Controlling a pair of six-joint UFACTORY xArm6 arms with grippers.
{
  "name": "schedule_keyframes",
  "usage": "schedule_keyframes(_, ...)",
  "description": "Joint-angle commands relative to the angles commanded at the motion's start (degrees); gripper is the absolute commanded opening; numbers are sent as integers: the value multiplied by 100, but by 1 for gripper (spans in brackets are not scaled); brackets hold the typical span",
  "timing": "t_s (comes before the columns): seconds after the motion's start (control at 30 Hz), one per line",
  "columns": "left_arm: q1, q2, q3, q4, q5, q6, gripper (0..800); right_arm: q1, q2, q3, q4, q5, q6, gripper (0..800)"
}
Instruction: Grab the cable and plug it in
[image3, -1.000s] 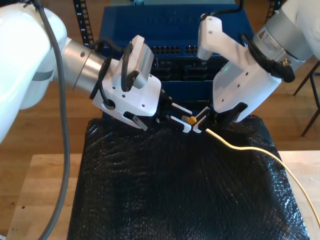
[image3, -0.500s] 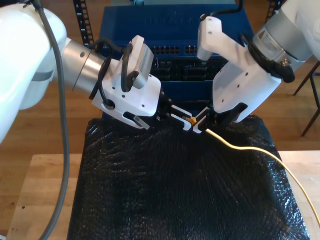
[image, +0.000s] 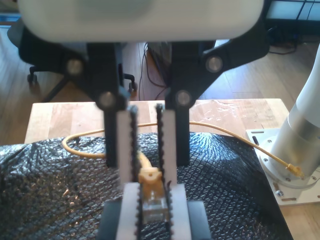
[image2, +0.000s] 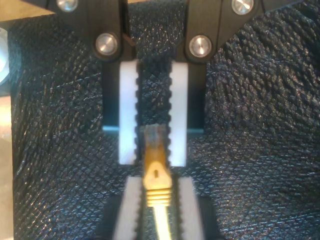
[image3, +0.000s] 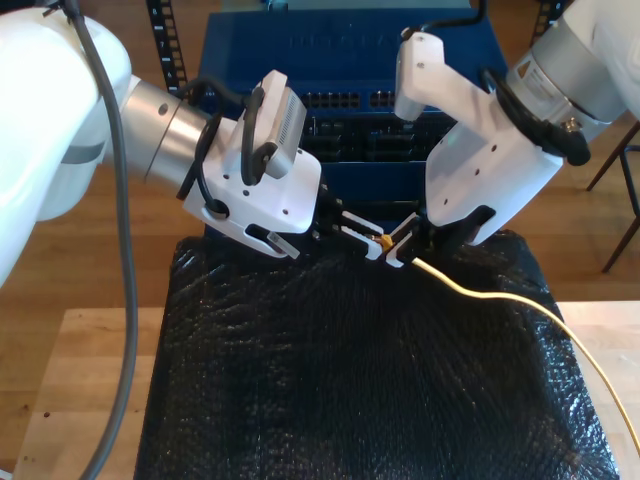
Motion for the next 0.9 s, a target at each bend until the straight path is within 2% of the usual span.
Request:
schedule_keyframes(0.03,0,0,0,0,9,0,5,0,0,0,0,0,0,375)
schedule_keyframes(0.1,0,-9,0,-9,9,-9,5,-18,-9,9,-9,0,-18,405)
schedule_keyframes(0.2,9,0,-9,-9,26,-35,5,-26,-18,9,-18,9,-26,493)
schedule_keyframes(0.27,9,0,-18,-9,18,-44,5,-35,-26,0,-26,9,-35,504)
schedule_keyframes(0.5,53,18,-44,-62,18,-141,3,-35,-334,-9,-44,0,-484,737)
schedule_keyframes(0.67,176,62,-70,-325,53,-466,3,-35,-580,-26,-44,-123,-712,768)
schedule_keyframes(0.9,255,185,-105,-352,211,-914,3,-26,-897,0,-35,-290,-1187,768)
